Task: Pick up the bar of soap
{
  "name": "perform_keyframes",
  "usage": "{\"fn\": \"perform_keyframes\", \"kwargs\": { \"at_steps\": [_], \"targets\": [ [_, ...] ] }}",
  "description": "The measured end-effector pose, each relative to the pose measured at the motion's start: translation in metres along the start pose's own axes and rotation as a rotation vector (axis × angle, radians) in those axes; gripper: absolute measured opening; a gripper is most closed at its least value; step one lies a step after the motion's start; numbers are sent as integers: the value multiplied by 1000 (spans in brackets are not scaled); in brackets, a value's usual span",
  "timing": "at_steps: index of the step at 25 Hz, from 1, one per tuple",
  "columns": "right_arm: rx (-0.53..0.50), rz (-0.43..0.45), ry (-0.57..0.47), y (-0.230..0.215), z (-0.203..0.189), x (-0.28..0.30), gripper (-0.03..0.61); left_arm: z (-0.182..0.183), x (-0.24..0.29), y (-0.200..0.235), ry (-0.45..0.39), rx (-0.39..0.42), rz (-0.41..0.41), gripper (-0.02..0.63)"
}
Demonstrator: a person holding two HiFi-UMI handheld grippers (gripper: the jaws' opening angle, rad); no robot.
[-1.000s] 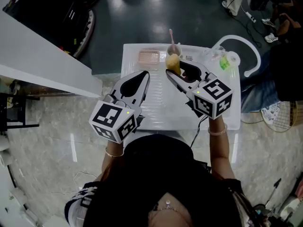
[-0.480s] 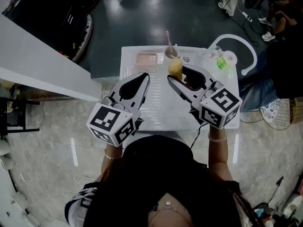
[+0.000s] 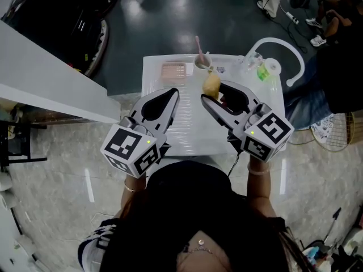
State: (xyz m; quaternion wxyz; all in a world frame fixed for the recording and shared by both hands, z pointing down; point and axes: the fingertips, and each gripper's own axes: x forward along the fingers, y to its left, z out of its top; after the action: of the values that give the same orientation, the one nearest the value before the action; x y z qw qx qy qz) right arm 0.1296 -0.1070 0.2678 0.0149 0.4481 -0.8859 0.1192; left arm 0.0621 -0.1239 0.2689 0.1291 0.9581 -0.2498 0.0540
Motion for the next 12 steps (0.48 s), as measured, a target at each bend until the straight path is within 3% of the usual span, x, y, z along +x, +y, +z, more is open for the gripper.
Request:
{"fn": "perform_keyframes", "kwargs": {
  "at_steps": [12],
  "targets": [
    [60,37,-57,13,4,-15,184,0,-5,-15,-1,-23,-45,0]
  ]
}}
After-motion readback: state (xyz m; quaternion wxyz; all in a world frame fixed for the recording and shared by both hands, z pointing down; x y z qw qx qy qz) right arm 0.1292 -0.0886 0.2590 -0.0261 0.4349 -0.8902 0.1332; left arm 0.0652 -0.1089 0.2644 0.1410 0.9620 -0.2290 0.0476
